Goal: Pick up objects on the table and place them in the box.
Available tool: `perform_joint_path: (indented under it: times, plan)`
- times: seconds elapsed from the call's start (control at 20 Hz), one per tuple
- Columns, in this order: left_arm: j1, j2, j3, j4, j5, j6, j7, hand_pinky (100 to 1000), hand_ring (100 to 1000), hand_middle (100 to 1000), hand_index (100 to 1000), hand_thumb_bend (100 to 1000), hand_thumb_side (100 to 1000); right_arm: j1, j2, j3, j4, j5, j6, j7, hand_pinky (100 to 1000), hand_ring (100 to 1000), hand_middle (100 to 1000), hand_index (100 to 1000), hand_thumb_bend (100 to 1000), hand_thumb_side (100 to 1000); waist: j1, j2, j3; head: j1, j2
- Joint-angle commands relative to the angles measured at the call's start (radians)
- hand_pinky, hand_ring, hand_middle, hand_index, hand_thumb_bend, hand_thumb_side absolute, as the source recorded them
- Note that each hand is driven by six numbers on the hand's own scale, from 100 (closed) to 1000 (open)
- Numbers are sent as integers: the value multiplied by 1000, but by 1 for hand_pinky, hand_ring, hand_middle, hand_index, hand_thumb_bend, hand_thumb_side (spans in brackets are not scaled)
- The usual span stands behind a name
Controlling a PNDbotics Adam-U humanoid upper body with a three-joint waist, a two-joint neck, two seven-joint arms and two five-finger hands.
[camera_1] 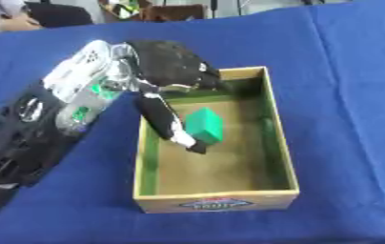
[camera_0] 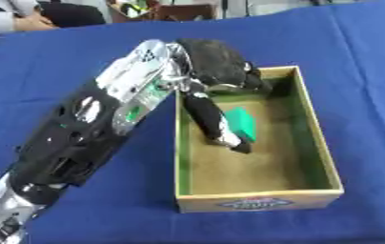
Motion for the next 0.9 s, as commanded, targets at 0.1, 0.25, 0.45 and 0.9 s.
perform_joint_path:
  times: [0.1, 0.25, 0.45, 0.9]
  plan:
    - [0, 9, 69, -79, 9, -67, -39, 501, 740, 745, 936, 505, 1000, -5, -15, -11, -16, 0, 0, -6, 732, 802, 669, 769, 100, 858, -6, -23, 5, -4, -1]
    - [30, 19, 137, -166, 30, 0, 88, 400, 678, 685, 896, 308, 1000, -4, -15, -14, -16, 2, 1, -10, 732, 802, 668, 768, 100, 856, -7, -22, 11, -8, -4]
    - [103, 18, 240, -267, 131, 175, 326, 225, 555, 592, 824, 100, 1000, -5, -13, -19, -16, 4, 1, -19, 731, 802, 668, 768, 100, 854, -11, -18, 21, -17, -12]
    - [323, -8, 424, -355, 633, 345, 756, 128, 461, 510, 755, 100, 1000, -11, -12, -28, -16, 12, -4, -36, 729, 801, 669, 767, 100, 855, -17, -8, 39, -37, -29]
